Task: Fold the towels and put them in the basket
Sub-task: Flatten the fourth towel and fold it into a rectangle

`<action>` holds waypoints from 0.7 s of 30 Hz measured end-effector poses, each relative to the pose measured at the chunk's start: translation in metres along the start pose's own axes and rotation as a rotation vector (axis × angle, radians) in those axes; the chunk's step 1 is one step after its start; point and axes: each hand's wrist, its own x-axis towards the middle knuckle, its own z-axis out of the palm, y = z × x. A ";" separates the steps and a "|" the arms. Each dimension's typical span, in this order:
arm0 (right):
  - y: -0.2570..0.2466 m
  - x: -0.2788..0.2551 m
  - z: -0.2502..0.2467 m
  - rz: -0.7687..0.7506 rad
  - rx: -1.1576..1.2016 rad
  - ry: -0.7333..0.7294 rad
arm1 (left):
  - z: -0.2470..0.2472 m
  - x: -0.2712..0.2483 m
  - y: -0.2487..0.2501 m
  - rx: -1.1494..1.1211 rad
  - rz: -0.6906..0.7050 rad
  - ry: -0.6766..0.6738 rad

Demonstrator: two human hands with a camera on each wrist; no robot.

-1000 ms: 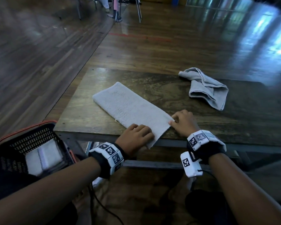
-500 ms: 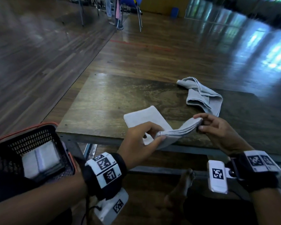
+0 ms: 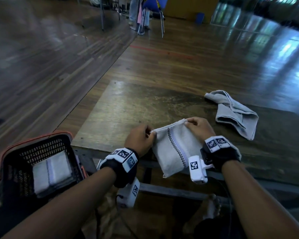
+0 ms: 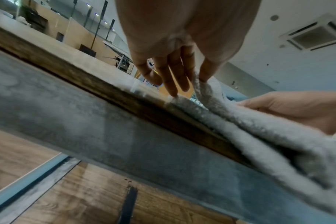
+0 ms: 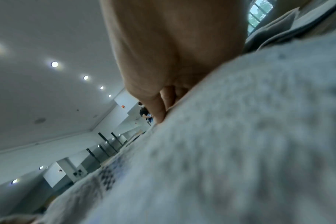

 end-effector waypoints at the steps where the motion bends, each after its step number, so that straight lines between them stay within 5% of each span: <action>1: -0.001 0.004 0.006 0.008 -0.037 0.031 | 0.002 0.004 -0.003 0.022 -0.023 -0.012; 6: -0.006 0.011 0.024 0.061 -0.146 0.098 | 0.007 0.019 -0.014 0.138 -0.078 -0.016; 10: -0.008 0.008 0.023 0.065 -0.234 0.006 | 0.005 0.026 -0.015 0.225 -0.052 -0.042; 16: 0.002 -0.008 0.001 0.113 -0.208 -0.215 | -0.006 0.040 -0.016 0.385 0.104 -0.170; 21: 0.008 -0.020 -0.001 0.031 -0.189 -0.176 | -0.013 0.046 -0.016 0.555 0.287 -0.230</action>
